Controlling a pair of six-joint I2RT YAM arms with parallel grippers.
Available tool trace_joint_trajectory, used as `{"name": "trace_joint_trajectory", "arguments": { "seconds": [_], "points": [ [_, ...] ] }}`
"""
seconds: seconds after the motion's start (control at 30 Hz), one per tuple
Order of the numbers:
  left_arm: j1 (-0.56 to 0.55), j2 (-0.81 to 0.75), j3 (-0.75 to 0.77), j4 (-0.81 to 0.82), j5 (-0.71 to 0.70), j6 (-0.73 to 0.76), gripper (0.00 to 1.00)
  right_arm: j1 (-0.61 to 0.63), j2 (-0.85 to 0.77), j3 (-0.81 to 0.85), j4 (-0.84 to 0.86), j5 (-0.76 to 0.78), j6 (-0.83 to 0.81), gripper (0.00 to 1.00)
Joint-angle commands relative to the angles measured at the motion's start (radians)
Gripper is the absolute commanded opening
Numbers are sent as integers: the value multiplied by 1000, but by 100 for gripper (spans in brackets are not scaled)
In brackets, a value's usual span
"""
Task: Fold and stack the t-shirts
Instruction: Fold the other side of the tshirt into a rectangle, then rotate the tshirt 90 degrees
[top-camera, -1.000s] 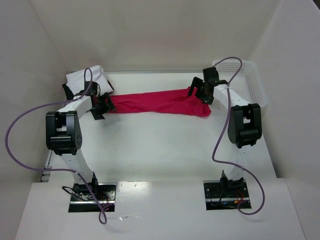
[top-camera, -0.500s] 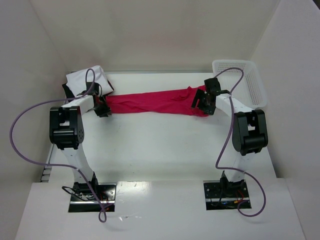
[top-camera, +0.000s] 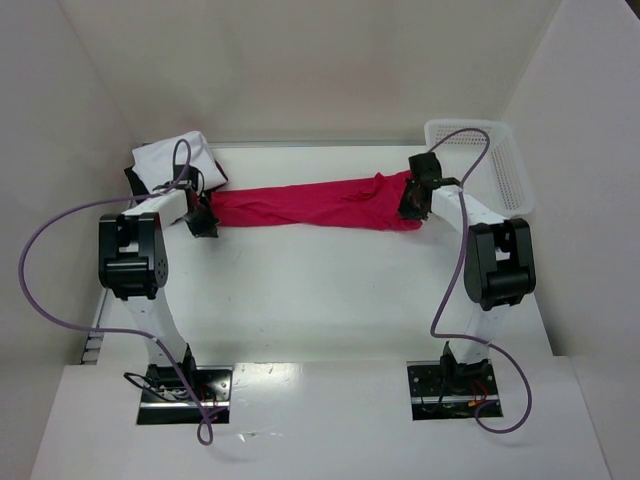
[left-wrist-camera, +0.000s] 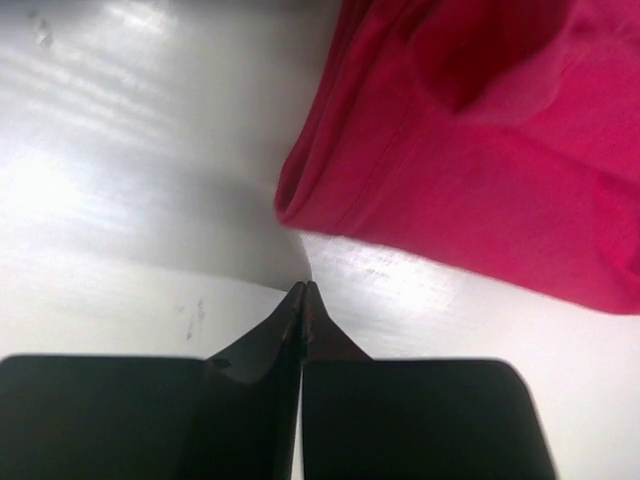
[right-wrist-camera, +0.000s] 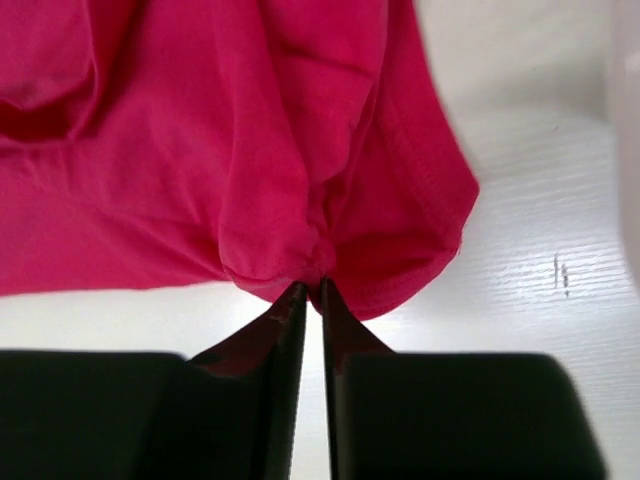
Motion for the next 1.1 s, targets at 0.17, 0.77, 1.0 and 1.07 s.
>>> {"name": "trace_joint_trajectory", "arguments": {
  "seconds": [0.17,0.77,1.0,1.07],
  "points": [
    [3,-126,-20,-7,-50,35,27,-20,-18,57,20,54,-32,14],
    [3,27,42,145,-118,58,41,-20,-9,37,29,30,-32,14],
    [3,7,32,111,-138,60,0,-20,-9,55,20,89,-32,1],
    [3,-30,23,76,-138,69,0,-34,-9,55,11,99,-32,0]
  ]
}}
